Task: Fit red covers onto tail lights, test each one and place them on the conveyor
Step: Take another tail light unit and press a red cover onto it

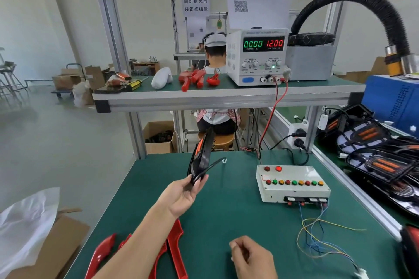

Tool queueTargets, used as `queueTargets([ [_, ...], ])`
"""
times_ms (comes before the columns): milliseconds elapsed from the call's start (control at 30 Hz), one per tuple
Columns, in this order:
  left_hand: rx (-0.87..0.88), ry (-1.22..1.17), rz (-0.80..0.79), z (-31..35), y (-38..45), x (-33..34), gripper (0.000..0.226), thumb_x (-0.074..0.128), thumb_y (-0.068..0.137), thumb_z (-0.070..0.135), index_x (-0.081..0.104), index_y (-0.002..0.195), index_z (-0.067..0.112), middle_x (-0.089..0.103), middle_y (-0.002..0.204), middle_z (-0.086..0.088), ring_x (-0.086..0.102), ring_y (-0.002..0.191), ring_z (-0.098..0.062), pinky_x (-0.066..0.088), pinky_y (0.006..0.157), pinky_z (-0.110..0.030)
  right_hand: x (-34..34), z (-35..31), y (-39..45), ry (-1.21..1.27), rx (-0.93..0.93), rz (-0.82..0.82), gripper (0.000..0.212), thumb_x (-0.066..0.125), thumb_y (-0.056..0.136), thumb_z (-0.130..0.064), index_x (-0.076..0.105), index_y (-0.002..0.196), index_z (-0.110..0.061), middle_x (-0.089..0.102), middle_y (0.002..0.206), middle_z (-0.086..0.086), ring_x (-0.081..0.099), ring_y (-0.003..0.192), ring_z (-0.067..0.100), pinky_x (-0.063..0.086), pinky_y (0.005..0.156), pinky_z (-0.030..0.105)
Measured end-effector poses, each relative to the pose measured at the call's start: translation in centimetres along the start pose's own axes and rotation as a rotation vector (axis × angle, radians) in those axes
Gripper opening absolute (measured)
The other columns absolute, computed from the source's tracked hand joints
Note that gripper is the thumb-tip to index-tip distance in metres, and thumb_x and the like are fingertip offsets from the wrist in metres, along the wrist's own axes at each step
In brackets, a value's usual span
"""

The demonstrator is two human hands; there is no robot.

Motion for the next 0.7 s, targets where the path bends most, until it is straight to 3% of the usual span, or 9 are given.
queueTargets([
  [133, -0.028, 0.226, 0.027, -0.2, -1.8, -0.6, 0.025, 0.042, 0.106, 0.001, 0.06, 0.113, -0.014, 0.073, 0.104, -0.028, 0.076, 0.084, -0.043, 0.062, 0.053, -0.031, 0.0, 0.3, -0.1, 0.04, 0.02, 0.011, 0.027, 0.071, 0.086, -0.019, 0.065, 0.062, -0.029, 0.067, 0.061, -0.002, 0.05, 0.049, 0.005, 0.046, 0.057, 0.014],
  [267, -0.001, 0.612, 0.042, 0.3, -3.7, -1.6, 0.027, 0.041, 0.107, 0.0, 0.058, 0.12, -0.017, 0.073, 0.108, -0.027, 0.077, 0.088, -0.034, 0.064, 0.068, -0.036, -0.8, 0.9, -0.3, 0.096, 0.061, 0.092, 0.023, 0.07, 0.089, -0.018, 0.069, 0.068, -0.029, 0.068, 0.062, -0.003, 0.061, 0.056, 0.013, 0.046, 0.058, 0.013],
  [367, -0.023, 0.867, 0.086, 0.8, -5.2, -2.4, 0.025, 0.043, 0.107, 0.002, 0.06, 0.122, -0.011, 0.076, 0.105, -0.02, 0.077, 0.086, -0.026, 0.063, 0.067, -0.032, -1.4, 1.2, -0.4, 0.219, 0.114, 0.15, 0.02, 0.065, 0.094, -0.015, 0.071, 0.081, -0.029, 0.072, 0.069, -0.006, 0.064, 0.056, 0.012, 0.052, 0.057, 0.021],
  [467, -0.066, 1.054, 0.084, 0.8, -6.8, -2.4, 0.022, 0.044, 0.107, 0.003, 0.06, 0.121, -0.006, 0.077, 0.095, -0.012, 0.076, 0.08, -0.02, 0.062, 0.065, -0.031, -2.2, 1.6, -0.5, 0.41, 0.21, 0.17, 0.014, 0.058, 0.101, -0.019, 0.068, 0.103, -0.027, 0.075, 0.087, -0.005, 0.071, 0.071, 0.012, 0.056, 0.055, 0.025],
  [600, -0.18, 1.295, -0.015, -0.9, -8.8, -1.9, 0.019, 0.047, 0.107, 0.006, 0.06, 0.119, -0.002, 0.073, 0.098, -0.01, 0.073, 0.085, -0.02, 0.061, 0.077, -0.036, -4.0, 2.0, -1.2, 0.346, 0.235, 0.179, 0.022, 0.051, 0.103, -0.033, 0.06, 0.122, -0.027, 0.067, 0.113, -0.008, 0.068, 0.096, 0.007, 0.06, 0.077, 0.031],
  [700, -0.291, 1.381, -0.096, -3.4, -9.9, -1.8, 0.027, 0.045, 0.108, 0.005, 0.055, 0.129, -0.007, 0.072, 0.102, -0.013, 0.073, 0.084, -0.022, 0.062, 0.077, -0.036, -5.8, 1.8, -2.0, 0.215, 0.183, 0.169, 0.023, 0.049, 0.103, -0.035, 0.062, 0.121, -0.03, 0.064, 0.118, -0.009, 0.062, 0.109, 0.01, 0.051, 0.1, 0.039],
])
Point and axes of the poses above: each hand's wrist, its own y-axis towards the middle knuckle, its own x-axis out of the palm, z = x × y, the point moved 10 cm from there along y, towards the middle knuckle
